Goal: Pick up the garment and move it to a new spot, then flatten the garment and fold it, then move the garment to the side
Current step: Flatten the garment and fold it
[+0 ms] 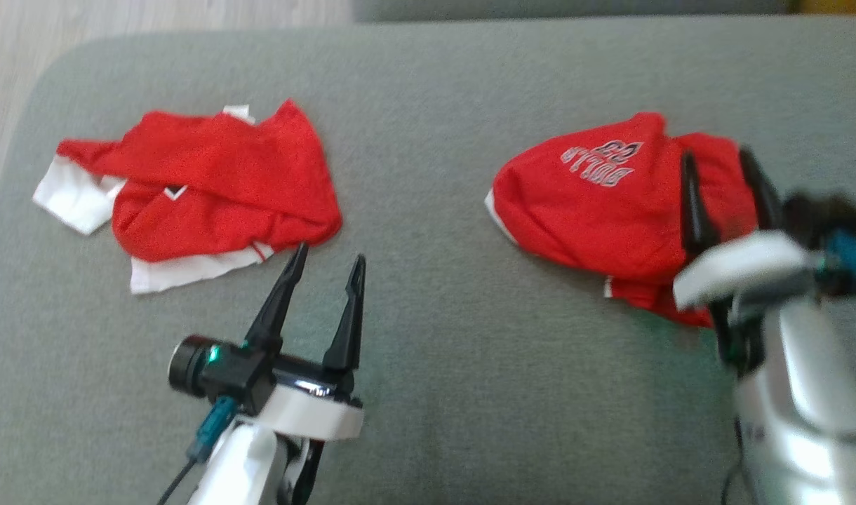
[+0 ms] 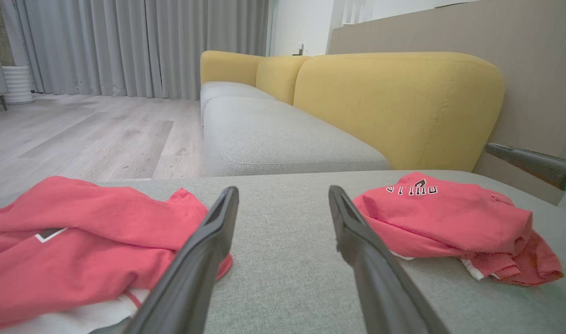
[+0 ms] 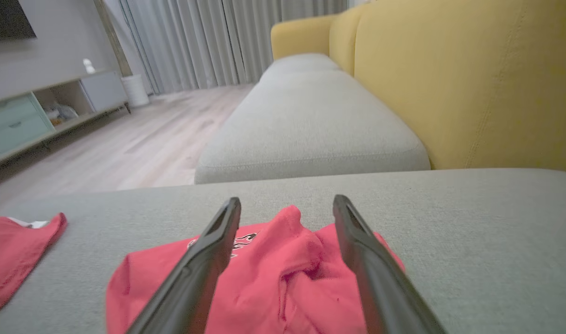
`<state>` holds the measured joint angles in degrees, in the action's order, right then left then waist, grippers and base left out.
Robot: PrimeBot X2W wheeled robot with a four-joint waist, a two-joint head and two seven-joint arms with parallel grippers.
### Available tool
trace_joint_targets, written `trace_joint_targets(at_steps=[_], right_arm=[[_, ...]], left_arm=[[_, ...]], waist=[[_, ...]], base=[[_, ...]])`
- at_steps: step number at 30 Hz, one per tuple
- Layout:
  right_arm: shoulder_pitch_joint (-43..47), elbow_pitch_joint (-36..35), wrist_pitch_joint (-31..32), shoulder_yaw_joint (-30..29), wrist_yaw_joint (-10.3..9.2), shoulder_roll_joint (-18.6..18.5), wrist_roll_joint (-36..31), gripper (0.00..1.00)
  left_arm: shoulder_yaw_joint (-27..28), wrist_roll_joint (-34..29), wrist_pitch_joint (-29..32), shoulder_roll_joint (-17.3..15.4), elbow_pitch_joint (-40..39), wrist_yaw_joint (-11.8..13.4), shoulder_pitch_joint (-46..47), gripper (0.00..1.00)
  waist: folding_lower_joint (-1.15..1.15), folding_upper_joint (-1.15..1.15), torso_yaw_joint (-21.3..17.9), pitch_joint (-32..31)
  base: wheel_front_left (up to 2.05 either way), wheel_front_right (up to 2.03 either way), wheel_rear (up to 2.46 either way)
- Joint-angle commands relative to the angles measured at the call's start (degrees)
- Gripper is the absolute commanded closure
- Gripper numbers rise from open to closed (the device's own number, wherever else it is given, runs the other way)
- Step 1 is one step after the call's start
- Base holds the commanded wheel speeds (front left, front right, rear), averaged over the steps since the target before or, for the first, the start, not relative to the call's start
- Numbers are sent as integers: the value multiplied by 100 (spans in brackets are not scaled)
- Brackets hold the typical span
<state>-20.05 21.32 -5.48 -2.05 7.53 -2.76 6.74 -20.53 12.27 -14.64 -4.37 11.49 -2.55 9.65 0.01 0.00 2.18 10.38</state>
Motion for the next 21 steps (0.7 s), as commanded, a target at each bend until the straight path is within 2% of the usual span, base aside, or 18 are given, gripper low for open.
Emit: trace_joint_targets(at_steps=[1,3,6,15,16,17,18,21], right_arm=[[-264,-77,102,114,-4,-11,-88,0],[-717,298,524,-82,-4,-11,-137,0],[-1404,1006,1195,-428,-4,-55,-609,0],[-2073,2273,1618,-859,-4,-224,-1128,0],[-2114,2411,1665,-821,-4,-218,-1115,11],[-2152,2529,1688,-772,-4,-218,-1087,83],[-2182,2622,1679,-683,-4,-231,-1082,100],[-2282,2734,1426,-455,-4,-322,-1077,100]], left_arm=[[175,-51,-36,35,-144,-15,263,0],[163,-51,-36,67,-116,-42,345,0],[144,-35,-36,112,-84,-72,501,0],[51,27,-36,145,-71,-74,641,0],[42,56,-36,146,-81,-55,644,0],[33,84,-36,146,-91,-32,644,0],[20,109,-36,147,-95,-13,641,0],[-14,162,-36,147,-98,37,618,0]], waist=[[-1,0,174,206],[-1,0,269,335],[-1,0,461,518],[-1,0,751,641],[-1,0,770,629],[-1,0,785,612],[-1,0,799,586],[-1,0,827,479]], base=[[0,0,0],[0,0,0],[0,0,0],[0,0,0],[0,0,0],[0,0,0],[0,0,0],[0,0,0]])
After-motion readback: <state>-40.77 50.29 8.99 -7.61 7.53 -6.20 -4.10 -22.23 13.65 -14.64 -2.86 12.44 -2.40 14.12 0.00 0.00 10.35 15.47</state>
